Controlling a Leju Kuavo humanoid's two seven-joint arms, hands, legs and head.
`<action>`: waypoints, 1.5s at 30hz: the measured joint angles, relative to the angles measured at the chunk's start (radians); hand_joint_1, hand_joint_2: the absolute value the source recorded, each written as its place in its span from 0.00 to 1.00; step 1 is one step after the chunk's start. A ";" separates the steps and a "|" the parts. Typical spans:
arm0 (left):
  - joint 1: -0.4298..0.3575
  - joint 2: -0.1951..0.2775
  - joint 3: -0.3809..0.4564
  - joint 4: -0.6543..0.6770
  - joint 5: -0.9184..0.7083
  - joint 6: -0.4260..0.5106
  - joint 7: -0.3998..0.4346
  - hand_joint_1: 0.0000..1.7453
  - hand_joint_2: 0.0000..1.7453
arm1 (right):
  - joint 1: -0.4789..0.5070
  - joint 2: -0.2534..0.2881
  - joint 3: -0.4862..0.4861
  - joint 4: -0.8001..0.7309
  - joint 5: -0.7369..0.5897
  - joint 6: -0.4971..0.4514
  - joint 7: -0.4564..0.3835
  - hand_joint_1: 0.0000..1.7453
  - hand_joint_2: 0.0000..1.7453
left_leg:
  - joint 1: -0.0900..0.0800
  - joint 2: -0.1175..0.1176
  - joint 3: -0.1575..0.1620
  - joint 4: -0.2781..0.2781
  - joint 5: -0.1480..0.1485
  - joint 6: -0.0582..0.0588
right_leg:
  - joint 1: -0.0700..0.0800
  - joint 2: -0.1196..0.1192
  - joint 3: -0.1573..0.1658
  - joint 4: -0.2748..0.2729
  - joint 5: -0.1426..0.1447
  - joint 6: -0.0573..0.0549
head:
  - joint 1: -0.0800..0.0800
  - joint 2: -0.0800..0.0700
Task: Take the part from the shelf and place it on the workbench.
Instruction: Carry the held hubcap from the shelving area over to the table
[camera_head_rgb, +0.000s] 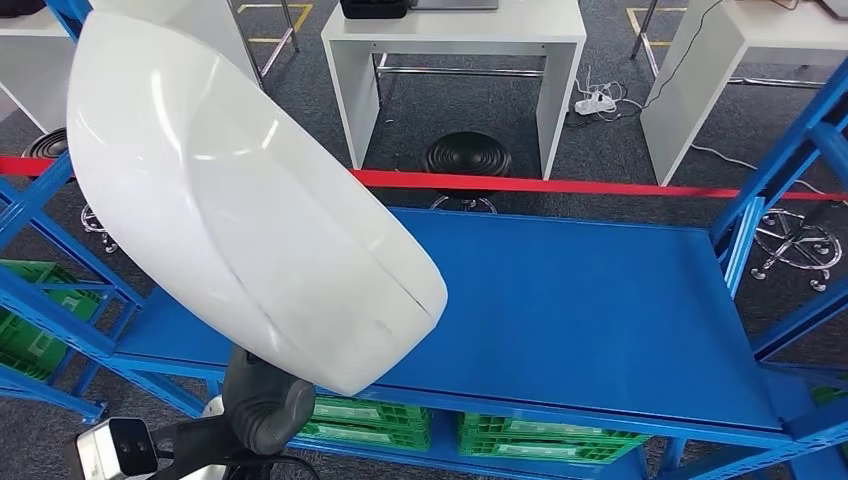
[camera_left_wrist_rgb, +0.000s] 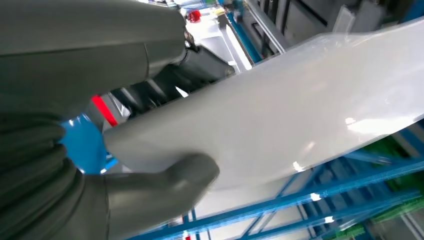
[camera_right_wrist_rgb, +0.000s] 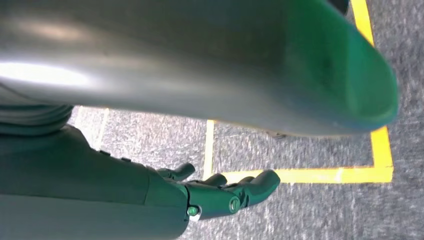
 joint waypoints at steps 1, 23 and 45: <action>-0.001 0.000 -0.001 0.002 0.000 -0.003 0.000 1.00 1.00 | 0.000 0.000 0.000 0.000 0.000 0.001 -0.001 0.00 0.00 | 0.000 0.000 -0.020 0.060 -0.046 -0.002 | 0.002 -0.001 -0.010 0.000 0.008 -0.003 | -0.004 0.000; -0.018 0.002 -0.018 0.024 -0.001 -0.044 0.017 1.00 1.00 | -0.001 0.003 0.007 0.000 0.000 0.019 -0.055 0.00 0.00 | -0.016 0.015 0.021 -0.087 0.077 0.058 | 0.007 -0.002 0.017 0.080 -0.040 0.056 | 0.002 0.000; -0.067 0.011 -0.032 0.048 0.002 -0.073 0.015 1.00 1.00 | -0.002 -0.012 0.006 0.000 -0.025 0.045 -0.123 0.00 0.00 | -0.024 0.008 0.155 -0.122 -0.006 0.069 | 0.011 -0.004 -0.087 -0.002 0.075 0.037 | -0.014 0.000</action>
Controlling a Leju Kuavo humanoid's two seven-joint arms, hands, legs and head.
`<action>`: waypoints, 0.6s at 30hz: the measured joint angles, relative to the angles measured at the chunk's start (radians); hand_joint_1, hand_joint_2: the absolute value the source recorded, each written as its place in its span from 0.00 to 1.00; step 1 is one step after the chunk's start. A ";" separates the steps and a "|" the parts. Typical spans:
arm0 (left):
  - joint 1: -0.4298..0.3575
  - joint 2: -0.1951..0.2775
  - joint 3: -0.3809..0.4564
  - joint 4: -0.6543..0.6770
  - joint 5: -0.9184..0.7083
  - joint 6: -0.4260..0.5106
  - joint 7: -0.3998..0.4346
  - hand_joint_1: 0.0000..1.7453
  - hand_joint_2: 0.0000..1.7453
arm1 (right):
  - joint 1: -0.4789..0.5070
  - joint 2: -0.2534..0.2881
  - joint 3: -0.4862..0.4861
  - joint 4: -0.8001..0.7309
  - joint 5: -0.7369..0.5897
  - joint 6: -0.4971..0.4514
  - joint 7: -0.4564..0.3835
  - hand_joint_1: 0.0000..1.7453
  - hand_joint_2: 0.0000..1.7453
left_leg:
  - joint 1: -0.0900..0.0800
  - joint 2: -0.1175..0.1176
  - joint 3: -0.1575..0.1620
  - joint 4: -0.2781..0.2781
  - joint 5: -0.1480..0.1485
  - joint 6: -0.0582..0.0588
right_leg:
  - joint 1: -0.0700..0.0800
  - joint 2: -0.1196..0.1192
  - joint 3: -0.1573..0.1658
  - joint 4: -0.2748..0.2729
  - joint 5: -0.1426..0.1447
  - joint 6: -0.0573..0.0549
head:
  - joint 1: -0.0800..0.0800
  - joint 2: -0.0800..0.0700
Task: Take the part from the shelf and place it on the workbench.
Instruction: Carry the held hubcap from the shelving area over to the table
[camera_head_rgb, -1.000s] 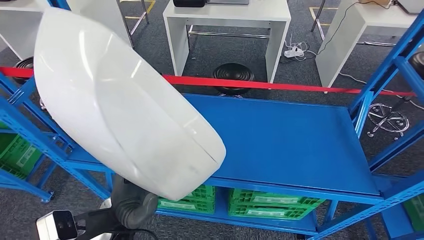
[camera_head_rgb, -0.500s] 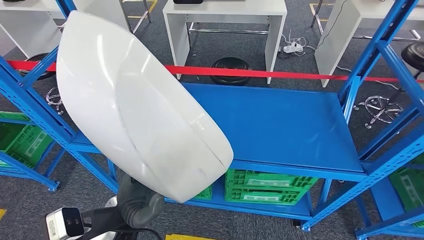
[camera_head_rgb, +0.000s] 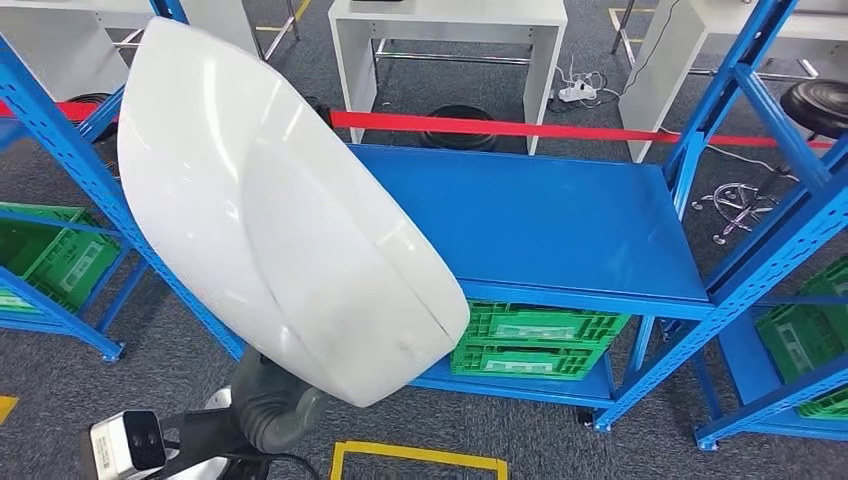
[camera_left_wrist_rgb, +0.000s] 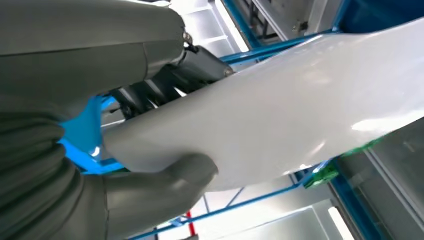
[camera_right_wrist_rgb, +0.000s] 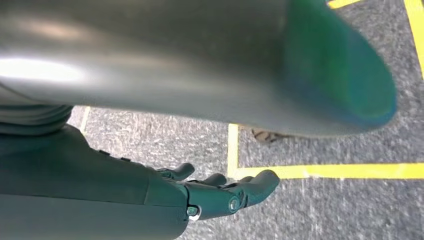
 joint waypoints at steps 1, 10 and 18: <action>-0.004 0.000 -0.004 0.004 0.001 0.000 -0.001 1.00 1.00 | 0.001 -0.001 0.000 0.000 -0.005 0.001 -0.001 0.00 0.00 | 0.002 0.001 -0.014 -0.002 0.014 0.006 | -0.001 0.001 -0.013 0.038 -0.046 0.002 | 0.003 0.000; -0.016 0.004 -0.012 0.034 0.013 0.008 -0.012 1.00 1.00 | -0.002 -0.016 -0.006 0.000 -0.008 0.007 -0.009 0.00 0.00 | 0.001 0.007 -0.159 0.043 0.104 -0.008 | 0.002 0.002 0.146 0.026 -0.114 0.002 | 0.015 0.000; -0.016 0.015 -0.014 0.035 0.012 0.019 -0.019 1.00 1.00 | -0.004 -0.020 -0.006 0.000 -0.003 0.012 -0.017 0.00 0.00 | 0.009 -0.001 -0.226 0.203 -0.031 -0.054 | 0.001 -0.004 0.102 -0.027 -0.067 -0.043 | 0.004 0.000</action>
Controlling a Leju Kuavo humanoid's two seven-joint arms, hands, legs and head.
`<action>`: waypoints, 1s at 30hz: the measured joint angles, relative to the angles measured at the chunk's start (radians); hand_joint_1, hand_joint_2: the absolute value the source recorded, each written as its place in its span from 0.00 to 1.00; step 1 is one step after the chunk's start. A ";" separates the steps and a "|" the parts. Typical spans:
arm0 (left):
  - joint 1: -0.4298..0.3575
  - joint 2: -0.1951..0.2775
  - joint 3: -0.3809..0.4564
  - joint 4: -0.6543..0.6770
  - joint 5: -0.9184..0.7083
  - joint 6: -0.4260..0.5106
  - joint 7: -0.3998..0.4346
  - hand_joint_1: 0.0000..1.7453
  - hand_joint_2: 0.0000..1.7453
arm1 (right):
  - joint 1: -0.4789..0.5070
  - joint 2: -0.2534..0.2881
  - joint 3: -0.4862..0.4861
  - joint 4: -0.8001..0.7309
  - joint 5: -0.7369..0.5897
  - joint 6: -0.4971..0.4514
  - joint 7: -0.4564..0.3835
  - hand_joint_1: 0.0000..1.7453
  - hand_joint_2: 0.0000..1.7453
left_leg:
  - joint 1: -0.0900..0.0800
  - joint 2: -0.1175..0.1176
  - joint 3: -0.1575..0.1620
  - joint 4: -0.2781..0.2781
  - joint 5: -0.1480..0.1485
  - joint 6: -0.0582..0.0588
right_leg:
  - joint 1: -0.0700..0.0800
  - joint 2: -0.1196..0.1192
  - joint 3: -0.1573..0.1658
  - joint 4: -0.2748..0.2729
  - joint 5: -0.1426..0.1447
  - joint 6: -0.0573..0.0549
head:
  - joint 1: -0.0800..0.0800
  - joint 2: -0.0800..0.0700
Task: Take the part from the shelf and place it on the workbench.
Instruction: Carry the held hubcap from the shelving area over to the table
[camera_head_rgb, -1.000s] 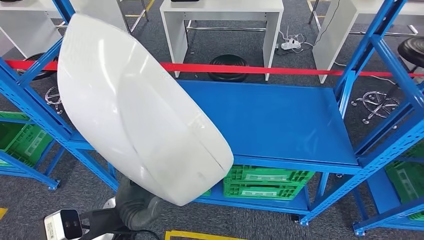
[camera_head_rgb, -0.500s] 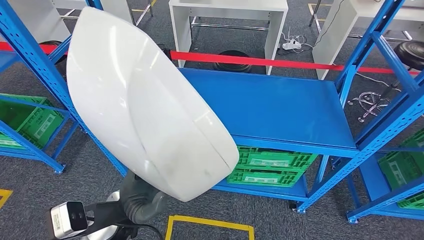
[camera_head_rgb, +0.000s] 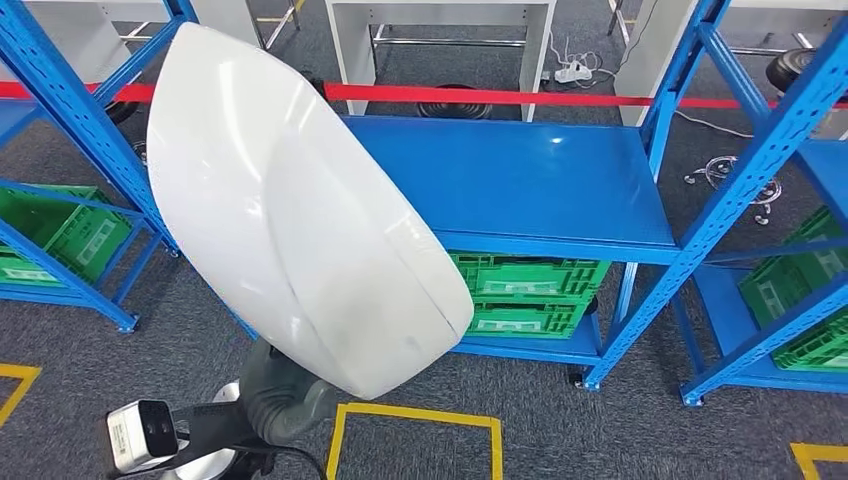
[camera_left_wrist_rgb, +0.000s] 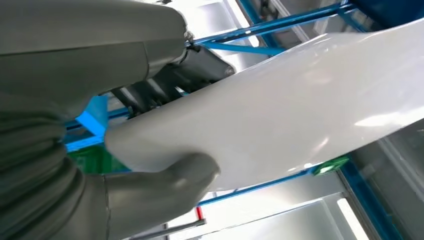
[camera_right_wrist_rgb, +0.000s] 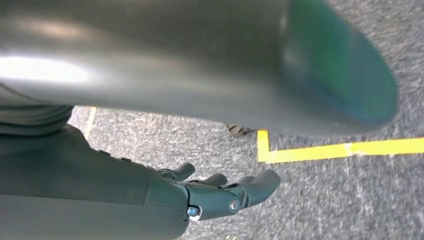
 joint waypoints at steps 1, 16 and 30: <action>0.000 0.001 -0.001 0.000 0.000 -0.001 0.000 1.00 1.00 | 0.000 0.000 0.000 0.000 -0.002 0.001 -0.001 0.00 0.00 | 0.001 0.000 -0.012 0.066 -0.036 -0.003 | 0.000 0.000 -0.016 0.001 0.013 0.000 | -0.002 0.000; -0.043 0.004 -0.041 0.013 -0.016 -0.019 0.004 1.00 1.00 | 0.004 -0.006 -0.005 0.000 -0.019 0.021 -0.032 0.00 0.00 | -0.008 0.000 0.203 -0.213 0.049 0.070 | -0.004 0.002 -0.164 0.211 -0.069 0.064 | 0.004 0.000; -0.128 0.000 -0.077 0.045 0.007 -0.060 0.044 1.00 1.00 | 0.006 -0.006 -0.005 0.000 -0.012 0.045 -0.054 0.00 0.00 | -0.003 -0.024 0.053 -0.030 0.008 0.006 | -0.007 -0.001 0.031 -0.014 -0.011 0.008 | -0.001 0.000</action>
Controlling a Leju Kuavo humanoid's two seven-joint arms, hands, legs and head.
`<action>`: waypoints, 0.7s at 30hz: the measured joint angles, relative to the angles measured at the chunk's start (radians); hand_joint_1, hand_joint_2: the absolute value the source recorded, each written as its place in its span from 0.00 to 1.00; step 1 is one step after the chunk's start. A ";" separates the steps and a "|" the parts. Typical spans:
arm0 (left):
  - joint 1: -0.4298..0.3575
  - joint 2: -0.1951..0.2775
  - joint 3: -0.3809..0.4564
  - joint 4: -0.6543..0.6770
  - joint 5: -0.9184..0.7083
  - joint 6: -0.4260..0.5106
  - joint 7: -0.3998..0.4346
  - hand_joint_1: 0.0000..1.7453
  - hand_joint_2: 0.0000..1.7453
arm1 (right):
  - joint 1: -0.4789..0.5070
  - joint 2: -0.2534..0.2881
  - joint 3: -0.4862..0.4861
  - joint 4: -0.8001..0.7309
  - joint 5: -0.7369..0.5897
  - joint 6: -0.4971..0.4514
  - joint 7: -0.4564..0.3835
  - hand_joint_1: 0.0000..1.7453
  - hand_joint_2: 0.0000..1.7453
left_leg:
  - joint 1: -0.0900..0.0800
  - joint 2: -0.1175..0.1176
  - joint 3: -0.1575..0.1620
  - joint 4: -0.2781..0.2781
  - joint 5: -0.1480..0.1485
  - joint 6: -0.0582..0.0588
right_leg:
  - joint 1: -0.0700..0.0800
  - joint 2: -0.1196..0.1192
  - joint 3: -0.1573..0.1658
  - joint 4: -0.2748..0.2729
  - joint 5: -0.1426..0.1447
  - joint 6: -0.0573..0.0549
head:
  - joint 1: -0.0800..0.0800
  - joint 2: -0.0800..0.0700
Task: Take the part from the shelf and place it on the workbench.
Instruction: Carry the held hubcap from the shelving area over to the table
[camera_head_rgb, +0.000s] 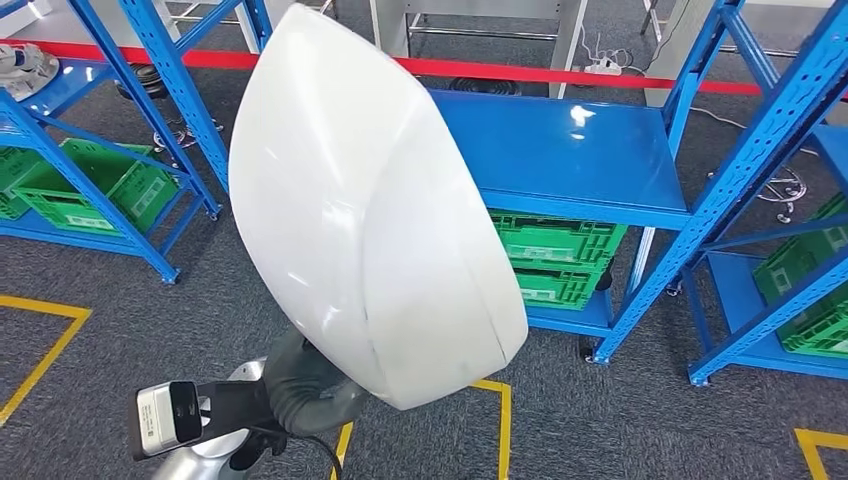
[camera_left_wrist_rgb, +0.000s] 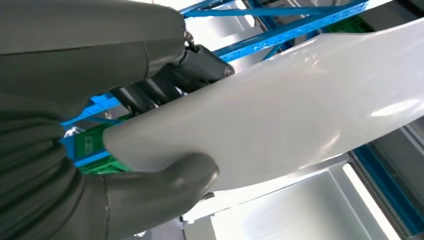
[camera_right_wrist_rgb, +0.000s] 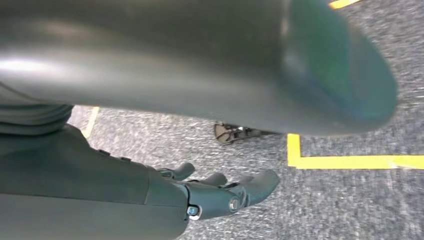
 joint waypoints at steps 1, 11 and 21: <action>-0.002 0.000 -0.002 0.002 0.000 0.000 0.001 1.00 1.00 | 0.001 0.000 0.000 0.000 0.000 0.000 0.000 0.00 0.00 | 0.003 0.005 -0.029 0.070 -0.035 -0.006 | 0.000 -0.010 -0.004 0.000 0.002 -0.001 | -0.002 0.000; -0.038 -0.003 -0.019 0.020 0.027 -0.001 0.027 1.00 1.00 | 0.000 0.002 0.000 0.000 0.011 0.011 0.011 0.00 0.00 | -0.002 0.072 0.104 -0.150 0.062 0.028 | 0.008 -0.100 -0.004 0.000 0.010 0.036 | -0.003 0.000; -0.054 -0.009 -0.038 0.042 0.033 0.002 0.034 1.00 1.00 | 0.005 0.000 0.000 0.000 0.025 0.032 0.010 0.00 0.00 | -0.001 -0.044 0.081 -0.147 0.082 0.057 | 0.007 0.023 -0.088 0.155 -0.030 0.041 | 0.014 0.000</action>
